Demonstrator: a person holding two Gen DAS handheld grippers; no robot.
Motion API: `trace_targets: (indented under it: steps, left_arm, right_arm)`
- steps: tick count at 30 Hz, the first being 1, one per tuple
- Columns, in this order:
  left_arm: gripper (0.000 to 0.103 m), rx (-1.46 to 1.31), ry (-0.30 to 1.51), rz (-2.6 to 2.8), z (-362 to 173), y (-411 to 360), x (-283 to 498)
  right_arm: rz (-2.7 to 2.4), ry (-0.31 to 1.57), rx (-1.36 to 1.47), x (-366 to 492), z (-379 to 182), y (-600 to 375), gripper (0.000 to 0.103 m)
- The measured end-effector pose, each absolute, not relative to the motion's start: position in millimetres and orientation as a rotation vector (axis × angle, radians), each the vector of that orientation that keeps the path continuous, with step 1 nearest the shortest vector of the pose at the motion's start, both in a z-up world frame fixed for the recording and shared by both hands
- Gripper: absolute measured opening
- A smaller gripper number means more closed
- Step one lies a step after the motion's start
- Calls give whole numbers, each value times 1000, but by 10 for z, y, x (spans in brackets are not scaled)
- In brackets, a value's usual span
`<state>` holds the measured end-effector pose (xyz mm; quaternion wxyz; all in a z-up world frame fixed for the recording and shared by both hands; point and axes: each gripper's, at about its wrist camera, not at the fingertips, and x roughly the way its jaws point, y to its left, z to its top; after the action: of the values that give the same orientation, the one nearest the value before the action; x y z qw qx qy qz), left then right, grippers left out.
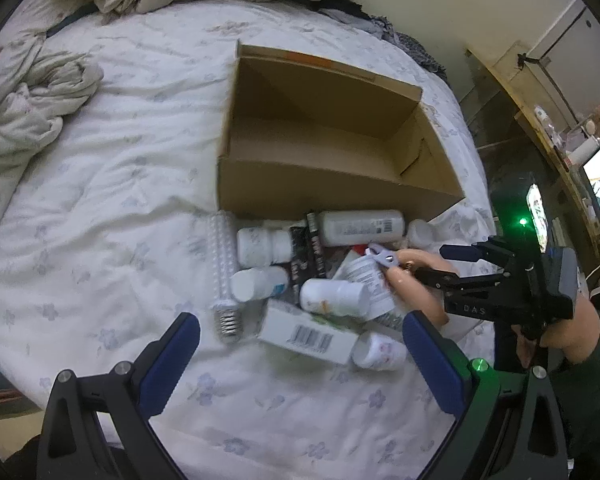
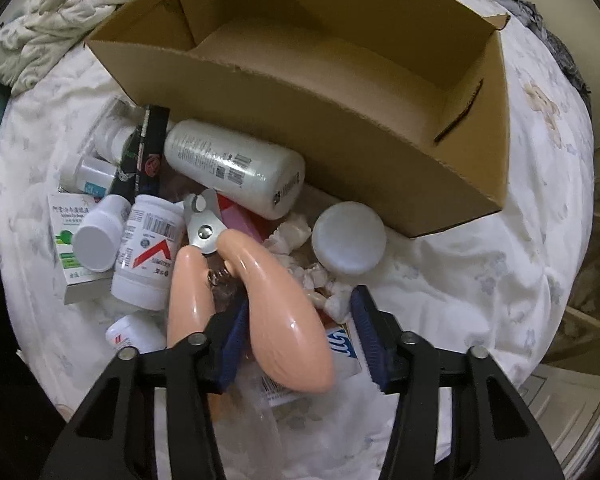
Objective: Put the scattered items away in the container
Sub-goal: 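Grasp the pink-handled clippers with the right tool while the left tool grasps the white barcode box, then carry both items into the cardboard box and open both tools to release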
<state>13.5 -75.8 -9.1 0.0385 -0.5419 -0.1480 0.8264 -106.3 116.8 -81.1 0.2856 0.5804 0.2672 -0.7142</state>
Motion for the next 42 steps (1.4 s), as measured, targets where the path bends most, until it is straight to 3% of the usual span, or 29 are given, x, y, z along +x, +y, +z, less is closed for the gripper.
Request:
trace_targets:
  steps: [6, 12, 24, 27, 30, 32, 38, 42]
  left_arm:
    - [102, -1729, -545, 2478, -249, -929, 183]
    - [102, -1775, -721, 2417, -357, -1071, 181]
    - [98, -1933, -1036, 2268, -781, -907, 102]
    - [85, -1972, -1133, 2226, -927, -874, 52]
    - [65, -1976, -1192, 2224, -1003, -853, 21]
    - [45, -1984, -1193, 2261, -1005, -852, 26]
    - [30, -1935, -1161, 2352, -826, -864, 131]
    - [27, -1870, -1091, 2396, -594, -851, 197]
  right_arm:
    - [-1913, 710, 1470, -937, -694, 1209, 33]
    - [-2016, 501, 1381, -932, -264, 1553, 30]
    - [-2037, 356, 1306, -978, 24, 1623, 26]
    - [-2040, 320, 1288, -990, 92, 1642, 26]
    - [-2042, 299, 1282, -999, 122, 1660, 26]
    - [-2042, 290, 1275, -998, 137, 1666, 26]
    - [-2026, 259, 1260, -978, 185, 1674, 26]
    - [-1988, 156, 1267, -1017, 208, 1725, 26]
